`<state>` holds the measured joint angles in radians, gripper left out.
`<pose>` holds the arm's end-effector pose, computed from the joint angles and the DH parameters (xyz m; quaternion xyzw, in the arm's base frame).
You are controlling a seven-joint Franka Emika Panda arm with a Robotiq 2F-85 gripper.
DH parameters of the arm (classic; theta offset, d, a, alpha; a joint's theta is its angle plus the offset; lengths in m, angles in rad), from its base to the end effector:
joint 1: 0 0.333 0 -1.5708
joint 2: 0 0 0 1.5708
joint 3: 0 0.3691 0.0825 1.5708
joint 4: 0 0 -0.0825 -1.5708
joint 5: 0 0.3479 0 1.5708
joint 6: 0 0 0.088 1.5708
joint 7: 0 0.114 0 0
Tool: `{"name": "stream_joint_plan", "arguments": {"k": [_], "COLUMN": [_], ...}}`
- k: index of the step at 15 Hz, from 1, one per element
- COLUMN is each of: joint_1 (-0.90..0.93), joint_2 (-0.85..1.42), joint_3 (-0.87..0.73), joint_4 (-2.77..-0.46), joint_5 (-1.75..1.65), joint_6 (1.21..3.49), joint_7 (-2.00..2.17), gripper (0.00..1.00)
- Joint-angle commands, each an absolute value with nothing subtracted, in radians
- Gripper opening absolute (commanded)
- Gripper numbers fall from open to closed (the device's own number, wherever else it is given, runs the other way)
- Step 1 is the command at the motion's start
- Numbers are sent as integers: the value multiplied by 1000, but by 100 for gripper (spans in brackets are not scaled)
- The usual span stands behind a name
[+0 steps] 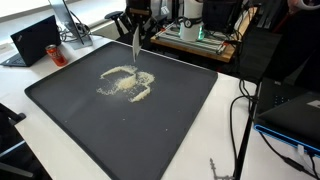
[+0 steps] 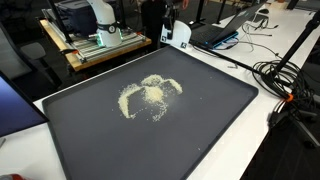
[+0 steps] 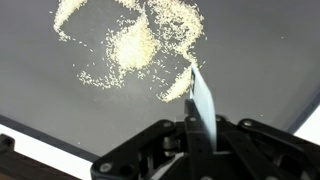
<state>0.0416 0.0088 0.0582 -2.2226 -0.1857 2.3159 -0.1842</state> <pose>0.5066 0.0462 0.4472 0.9763 0.2001 0.0391 0.0722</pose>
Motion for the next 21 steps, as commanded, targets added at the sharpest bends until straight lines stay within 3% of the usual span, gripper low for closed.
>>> {"name": "stream_joint_plan", "arguments": {"k": [1, 9, 15, 21], "joint_1": [59, 186, 169, 274], "joint_2": [134, 295, 267, 354], "joint_3": [58, 22, 36, 22], "joint_4": [-2133, -2018, -2055, -1997], "joint_5": [-299, -518, -445, -548], "joint_6": [2330, 2335, 2343, 2184], "joint_7": [8, 404, 320, 552], "gripper": [1, 1, 1, 1]}}
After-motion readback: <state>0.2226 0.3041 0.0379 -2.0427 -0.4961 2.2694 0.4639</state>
